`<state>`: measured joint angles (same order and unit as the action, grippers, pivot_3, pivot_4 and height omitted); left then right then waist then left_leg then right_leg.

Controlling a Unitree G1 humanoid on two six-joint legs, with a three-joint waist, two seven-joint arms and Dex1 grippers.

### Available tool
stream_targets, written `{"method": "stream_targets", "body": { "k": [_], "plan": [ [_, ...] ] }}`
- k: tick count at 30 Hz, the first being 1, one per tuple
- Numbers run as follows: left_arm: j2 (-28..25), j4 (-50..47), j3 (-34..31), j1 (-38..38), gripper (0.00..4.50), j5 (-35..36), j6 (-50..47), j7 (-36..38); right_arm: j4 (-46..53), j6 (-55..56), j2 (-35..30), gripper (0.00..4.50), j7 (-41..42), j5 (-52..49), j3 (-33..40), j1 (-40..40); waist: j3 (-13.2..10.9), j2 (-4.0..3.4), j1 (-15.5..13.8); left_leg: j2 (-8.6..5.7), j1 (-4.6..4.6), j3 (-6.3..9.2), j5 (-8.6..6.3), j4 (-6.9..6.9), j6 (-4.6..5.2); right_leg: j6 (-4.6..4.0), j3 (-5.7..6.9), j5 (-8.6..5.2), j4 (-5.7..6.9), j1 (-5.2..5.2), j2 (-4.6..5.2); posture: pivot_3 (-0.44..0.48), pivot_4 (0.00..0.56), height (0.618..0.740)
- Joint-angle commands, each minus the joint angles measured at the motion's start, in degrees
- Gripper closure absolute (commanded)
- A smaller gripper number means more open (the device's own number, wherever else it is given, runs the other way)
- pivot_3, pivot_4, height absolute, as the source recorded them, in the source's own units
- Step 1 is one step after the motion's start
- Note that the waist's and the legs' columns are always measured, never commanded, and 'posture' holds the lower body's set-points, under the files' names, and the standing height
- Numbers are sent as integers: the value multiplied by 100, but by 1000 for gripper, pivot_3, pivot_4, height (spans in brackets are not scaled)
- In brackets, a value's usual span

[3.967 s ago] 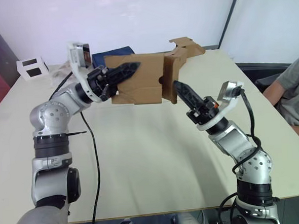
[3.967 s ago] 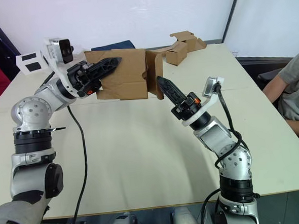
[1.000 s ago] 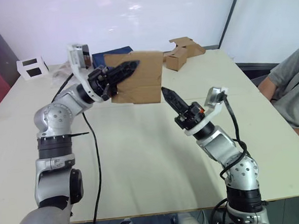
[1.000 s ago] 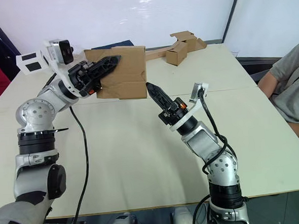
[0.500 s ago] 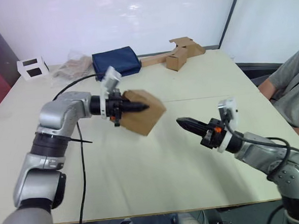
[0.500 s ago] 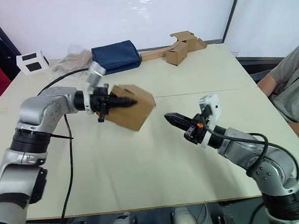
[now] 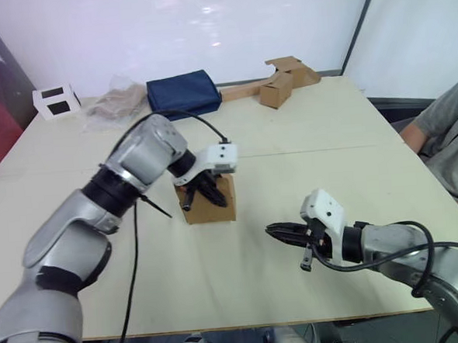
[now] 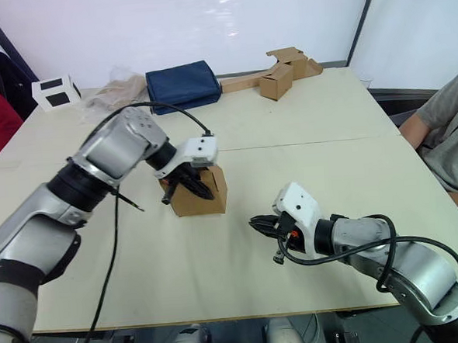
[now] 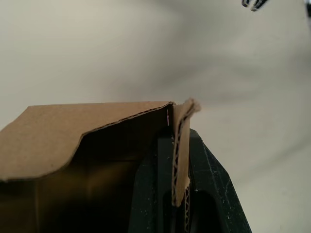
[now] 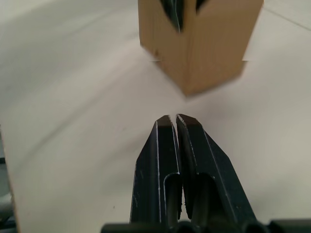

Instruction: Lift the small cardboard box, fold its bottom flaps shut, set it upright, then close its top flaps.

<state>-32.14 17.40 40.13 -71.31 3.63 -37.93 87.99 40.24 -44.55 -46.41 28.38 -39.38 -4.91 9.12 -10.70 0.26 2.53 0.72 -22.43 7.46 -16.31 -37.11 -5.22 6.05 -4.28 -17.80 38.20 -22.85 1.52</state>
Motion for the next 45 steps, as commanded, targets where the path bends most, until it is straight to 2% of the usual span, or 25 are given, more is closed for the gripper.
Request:
{"method": "stream_targets", "body": {
  "k": [1, 2, 5, 9, 13, 15, 16, 18, 21, 22, 25, 29, 34, 40, 45],
  "plan": [
    [207, 25, -199, -292, 3950, -86, 1, 51, 187, 3, 16, 4500, -53, 291, -14, -39, 0, 0, -1, 0, 0, 0, 0, -1, 0, 0, 0, 0, 1, 0, 0, 0, 150, 740],
    [220, -3, -263, -349, 3692, -48, -30, 128, 197, -17, 9, 4500, -28, 309, -2, -58, 0, 0, -1, 0, 0, 0, 0, -1, 0, 0, 0, 0, 1, 0, 0, 0, 150, 740],
    [207, -1, -463, -494, 2514, 37, -46, 255, 202, -61, 13, 4500, 67, 314, 65, -64, 0, 1, 7, 0, 0, 0, 0, 0, 0, 0, 0, 0, 1, 0, 0, 0, 150, 740],
    [89, 62, -1030, -711, 2514, 248, -24, 280, 54, -61, -22, 4500, 294, 337, 130, 33, -1, 0, 13, 0, 3, 0, -1, 0, 1, 0, 0, 0, 2, 0, -1, 0, 150, 740],
    [-92, -65, -1771, -673, 2514, 656, -387, 126, -263, 71, 66, 4500, 480, 438, 159, 177, 0, 0, 9, 1, 3, 0, -1, 0, 1, 0, 0, 0, 2, 1, -1, 0, 150, 740],
    [-212, -315, -2355, -362, 2514, 853, -723, -350, -695, 323, 247, 4500, 460, 619, 176, 252, 0, 0, -3, 1, 3, 0, -1, -1, 1, 0, 1, 0, 2, 1, 0, 0, 150, 740],
    [-281, -621, -2880, 6, 2881, 973, -1006, -809, -1106, 592, 418, 4500, 377, 845, 146, 304, 0, 1, -1, 1, 3, 1, -1, -1, 1, 0, 2, 0, 2, 2, 0, 0, 150, 740],
    [-343, -1136, -3733, 641, 3087, 1184, -1461, -1528, -1728, 931, 722, 4500, 253, 1104, 159, 401, 3, -3, 76, 1, 7, 0, 0, -4, 1, 1, 0, 1, 2, 6, 3, 0, 150, 740],
    [-323, -1666, -4475, 1437, 4265, 1301, -1551, -2336, -2128, 1217, 968, 4500, 360, 1308, 129, 506, 2, -4, 129, 6, 15, -1, -1, 1, 3, -1, -4, -1, 17, 1, 0, 0, 150, 740],
    [-368, -1783, -4645, 1751, 4410, 1305, -1598, -2553, -2242, 1273, 1086, 4500, 361, 1332, 118, 573, 2, -3, 132, 7, 10, 1, -1, 1, 2, -2, -3, -1, 20, -6, -2, 0, 150, 740],
    [-437, -1975, -5110, 2809, 4410, 1362, -1274, -2924, -2607, 1446, 1421, 4500, 415, 1508, -45, 797, 4, -5, 148, 6, 8, -5, 1, -4, -1, -1, -6, 0, 23, -8, 4, 0, 150, 740],
    [-350, -2058, -5235, 3680, 4410, 1528, -910, -3113, -3178, 1803, 1766, 4500, 486, 1920, -315, 1066, 5, -1, 96, 6, 9, -2, 4, -3, -7, -2, -2, 1, 23, -6, 5, 0, 150, 740],
    [231, -1995, -4909, 4484, 4410, 1394, -148, -3605, -3844, 2204, 2179, 4500, 530, 2358, -573, 1433, 6, 1, -28, -2, 6, -1, 4, -12, -8, 0, 2, 2, 21, -1, 15, 0, 150, 740],
    [552, -1856, -4338, 4903, 4410, 1351, 389, -3652, -4085, 2401, 2338, 4500, 773, 2643, -777, 1524, 7, -1, 1, -1, 7, -1, 4, -8, -7, -1, 1, 2, 22, -3, 12, 0, 150, 740],
    [600, -1601, -4035, 4959, 4410, 1346, 590, -3564, -3822, 2214, 2387, 4500, 979, 2636, -861, 1381, 8, -1, 4, 0, 10, -1, 4, -8, -7, -1, 1, 3, 26, -2, 10, 0, 150, 740]
  ]
}}
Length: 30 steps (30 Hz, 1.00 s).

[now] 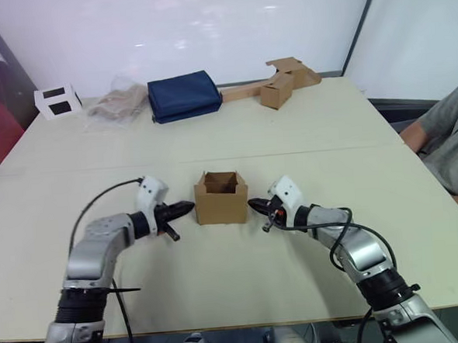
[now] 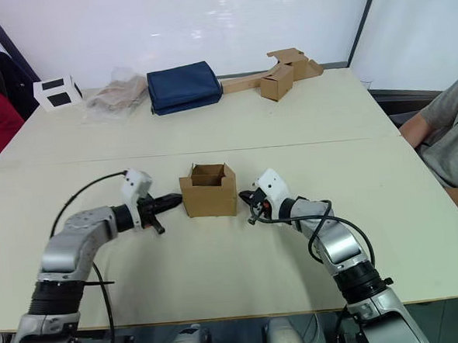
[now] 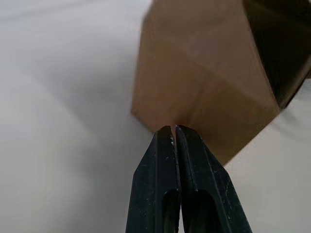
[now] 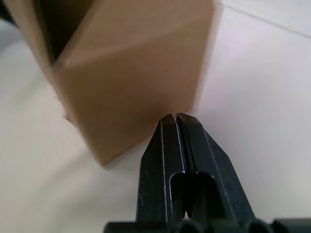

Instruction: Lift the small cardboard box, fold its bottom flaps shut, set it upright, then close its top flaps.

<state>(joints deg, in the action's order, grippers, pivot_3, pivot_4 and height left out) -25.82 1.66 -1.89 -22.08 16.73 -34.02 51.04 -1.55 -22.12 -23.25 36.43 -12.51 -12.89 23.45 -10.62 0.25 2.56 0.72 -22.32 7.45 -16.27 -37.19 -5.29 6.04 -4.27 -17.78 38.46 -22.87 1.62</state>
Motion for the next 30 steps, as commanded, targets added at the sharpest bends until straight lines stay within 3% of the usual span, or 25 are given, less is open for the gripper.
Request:
{"method": "stream_targets", "body": {
  "k": [1, 11, 20, 24, 30],
  "plan": [
    [-30, -85, 232, 65, 4410, 81, 161, 166, 461, -75, 61, 4500, 190, -58, -55, -110, 1, -1, -1, 0, 1, 0, 0, 0, 0, 0, 0, 0, 0, 0, 0, 0, 150, 740],
    [-9, -448, 579, 196, 4410, 308, -57, 462, 1438, -538, -383, 4500, 158, -54, 271, -785, 1, -1, -10, -1, 2, 0, 0, -1, 1, 0, 0, 0, -2, 7, 2, 0, 150, 740],
    [-142, 0, 536, 50, 4410, 221, 247, 486, 1740, -663, -555, 4500, 84, 22, 512, -1010, 1, -2, -1, 0, 5, 0, -1, 1, 1, 0, -1, 0, -1, 6, -3, 0, 150, 740],
    [-470, 120, 493, -57, 4410, 175, 430, 702, 1901, -697, -715, 4500, 75, 33, 702, -1143, 1, -1, -3, 0, 5, 0, -1, 1, 1, 0, -1, 0, -3, 7, -1, 0, 150, 740],
    [-1013, -2, 200, -476, 4410, 696, 37, 1212, 2116, -707, -1021, 4500, 225, -301, 1308, -1104, 1, -1, -12, 0, 4, 0, -1, 1, 1, 0, 0, -1, -3, 9, -1, 0, 150, 740]
  ]
}}
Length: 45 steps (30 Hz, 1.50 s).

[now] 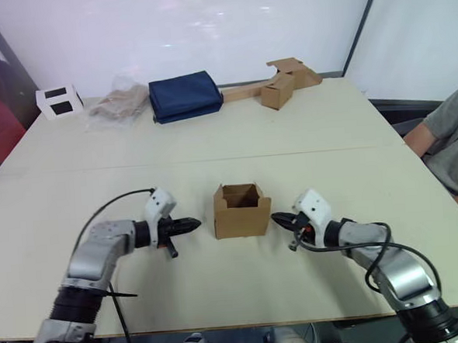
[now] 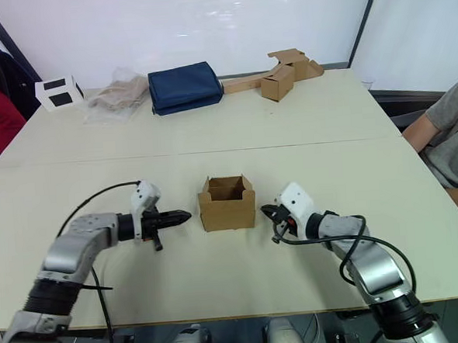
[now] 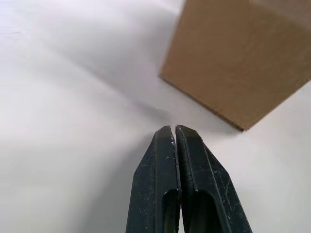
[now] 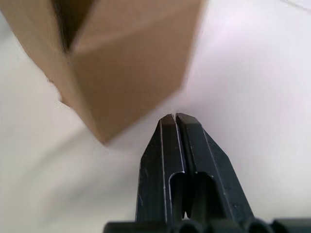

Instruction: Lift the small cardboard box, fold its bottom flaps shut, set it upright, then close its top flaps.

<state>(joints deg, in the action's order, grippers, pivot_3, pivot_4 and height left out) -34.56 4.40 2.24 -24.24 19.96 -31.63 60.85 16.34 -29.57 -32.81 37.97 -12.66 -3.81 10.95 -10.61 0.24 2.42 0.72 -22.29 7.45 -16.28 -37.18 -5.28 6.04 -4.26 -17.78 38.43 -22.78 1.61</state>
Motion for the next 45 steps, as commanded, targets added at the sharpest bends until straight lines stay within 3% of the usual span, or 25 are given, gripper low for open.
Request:
{"method": "stream_targets", "body": {
  "k": [1, 5, 11, 32, 45],
  "plan": [
    [-181, -344, -242, -330, 4410, 469, -292, 287, 367, -40, -64, 4500, 137, -447, 525, 190, 0, 0, 7, 0, 0, 0, 0, 0, 0, 0, 0, 0, 0, 0, -1, 0, 150, 740],
    [-212, -660, -297, -686, 4410, 864, -739, 341, 613, -522, -119, 4500, 502, -1287, 908, 510, 0, 0, 12, 1, 0, 0, 0, 2, 1, 0, 0, 0, -1, 0, -1, 0, 150, 740],
    [-102, -742, -150, -807, 4410, 893, -745, 241, 661, -930, -49, 4500, 550, -1736, 830, 807, 0, 0, 14, 2, 1, 0, -1, 2, 1, 0, 0, 0, 0, 0, -3, 0, 150, 740],
    [411, -169, 603, -1017, 4410, 306, -22, 269, -115, -563, 28, 4500, 989, -1253, -249, 1324, 0, 0, 17, 1, 0, 0, -1, 0, 1, 0, 0, 0, -1, -1, -3, 0, 150, 740],
    [384, -203, 472, -1018, 4410, 395, -66, 282, -268, -644, -51, 4500, 1257, -1364, -59, 1418, 0, 0, 13, 1, 0, 0, -1, -1, 1, 0, 0, 0, -1, -1, -2, 0, 150, 740]
  ]
}}
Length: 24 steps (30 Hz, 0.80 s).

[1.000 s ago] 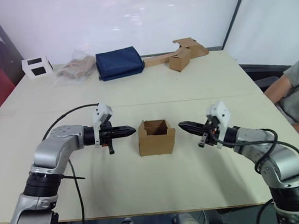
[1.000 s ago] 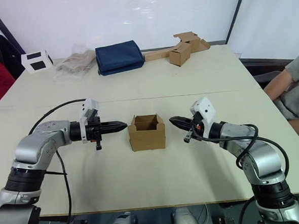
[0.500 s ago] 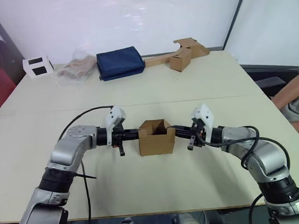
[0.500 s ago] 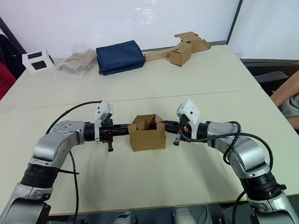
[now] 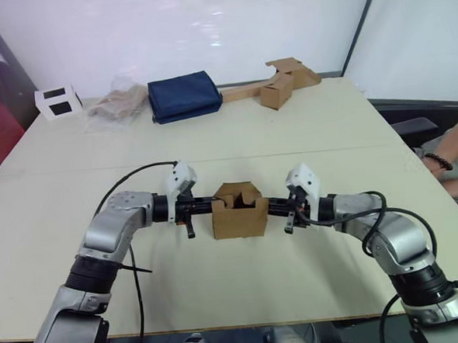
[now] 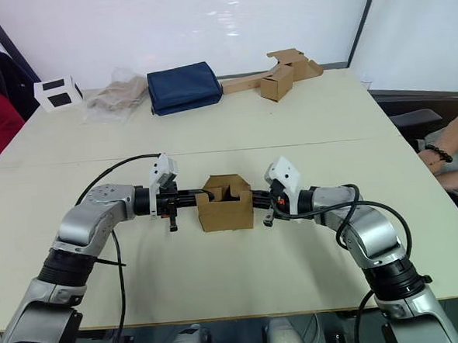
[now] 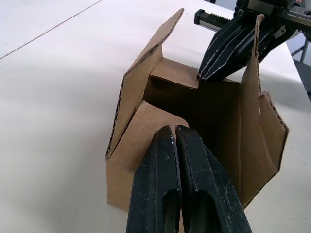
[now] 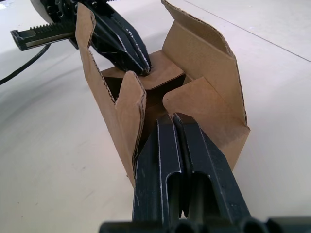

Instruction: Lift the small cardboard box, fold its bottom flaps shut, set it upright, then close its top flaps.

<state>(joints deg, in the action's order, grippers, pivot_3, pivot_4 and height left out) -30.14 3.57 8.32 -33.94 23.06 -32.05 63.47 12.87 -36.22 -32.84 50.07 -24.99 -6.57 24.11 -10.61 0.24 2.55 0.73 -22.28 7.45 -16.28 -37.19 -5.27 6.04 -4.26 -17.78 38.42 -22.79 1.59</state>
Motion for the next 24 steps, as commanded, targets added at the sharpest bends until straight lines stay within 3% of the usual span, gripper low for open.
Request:
{"method": "stream_targets", "body": {
  "k": [1, 6, 12, 18, 24],
  "plan": [
    [-88, -147, -213, -68, 4410, 176, -111, 43, 111, -42, -53, 4500, 56, -235, 321, 112, 0, 0, 0, 0, 0, 0, 0, 0, 0, 0, 0, 0, 0, 0, 0, 0, 150, 740],
    [-594, -260, -538, -77, 4410, 586, -427, 498, 573, -771, -193, 4500, 79, -1255, 1134, 163, -1, 0, 3, 0, -2, 1, 0, 1, 0, 0, 0, 0, 0, -2, 0, 0, 150, 740],
    [-531, 896, -807, -634, 4410, 413, -124, 348, 1143, -1455, -477, 4500, -175, -2058, 1665, 333, -1, 0, -14, 0, 0, 2, 0, 0, 0, 0, 4, 0, 0, 3, 0, 0, 150, 740],
    [-7, 2595, -399, -1334, 4410, -329, 826, 379, 2385, -2083, -587, 4500, -385, -2723, 1033, 268, 0, 0, -4, -1, -3, 3, 0, 0, 1, 0, 6, 0, -6, 3, 0, 0, 150, 740],
    [495, 3988, -126, -1773, 4410, -823, 1604, 656, 2639, -1253, -668, 4500, -641, -1342, -183, 206, -1, 1, 6, -1, -4, 3, 0, 0, 1, 1, 5, 0, -5, -4, -2, 0, 150, 740]
  ]
}}
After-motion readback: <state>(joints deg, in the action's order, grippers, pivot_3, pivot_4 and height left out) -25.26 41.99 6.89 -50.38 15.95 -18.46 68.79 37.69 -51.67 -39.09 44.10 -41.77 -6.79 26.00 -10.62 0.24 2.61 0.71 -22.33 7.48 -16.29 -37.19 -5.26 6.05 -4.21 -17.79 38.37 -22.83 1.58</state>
